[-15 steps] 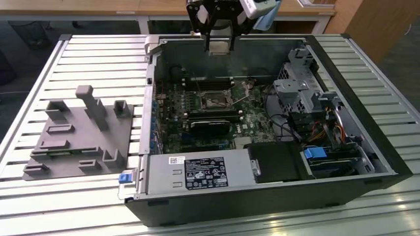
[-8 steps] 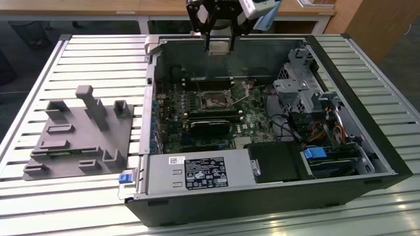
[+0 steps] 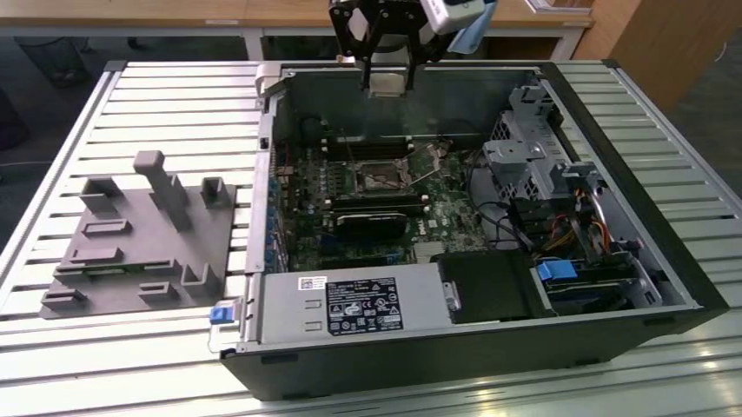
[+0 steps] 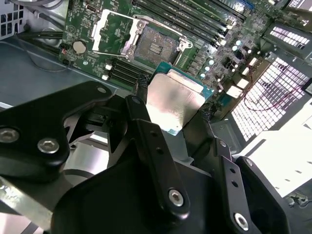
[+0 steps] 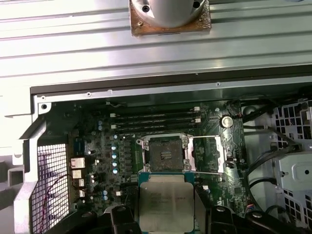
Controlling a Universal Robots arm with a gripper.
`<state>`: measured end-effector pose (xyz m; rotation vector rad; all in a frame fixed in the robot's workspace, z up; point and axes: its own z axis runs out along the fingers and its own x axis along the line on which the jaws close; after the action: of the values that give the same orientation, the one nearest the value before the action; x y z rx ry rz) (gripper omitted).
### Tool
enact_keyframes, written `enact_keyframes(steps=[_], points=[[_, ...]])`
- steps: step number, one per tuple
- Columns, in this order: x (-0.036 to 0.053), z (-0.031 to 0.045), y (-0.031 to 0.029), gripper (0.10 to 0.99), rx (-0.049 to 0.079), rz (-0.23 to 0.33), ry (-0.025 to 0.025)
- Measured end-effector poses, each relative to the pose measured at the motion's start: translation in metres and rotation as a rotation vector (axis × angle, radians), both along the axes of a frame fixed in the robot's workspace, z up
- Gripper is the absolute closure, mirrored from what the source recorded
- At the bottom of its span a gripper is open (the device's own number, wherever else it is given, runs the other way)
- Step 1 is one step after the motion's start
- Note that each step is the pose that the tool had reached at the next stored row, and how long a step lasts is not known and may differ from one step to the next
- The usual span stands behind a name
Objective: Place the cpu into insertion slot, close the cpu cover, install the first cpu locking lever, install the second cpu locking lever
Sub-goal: 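Place the cpu into insertion slot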
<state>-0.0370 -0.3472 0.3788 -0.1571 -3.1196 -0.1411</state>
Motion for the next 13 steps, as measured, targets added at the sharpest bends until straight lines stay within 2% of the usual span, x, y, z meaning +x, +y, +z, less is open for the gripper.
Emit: enact_keyframes(steps=[13], points=[[0.0000, 0.0000, 0.0000, 0.549, 0.000, -0.040, 0.0000]])
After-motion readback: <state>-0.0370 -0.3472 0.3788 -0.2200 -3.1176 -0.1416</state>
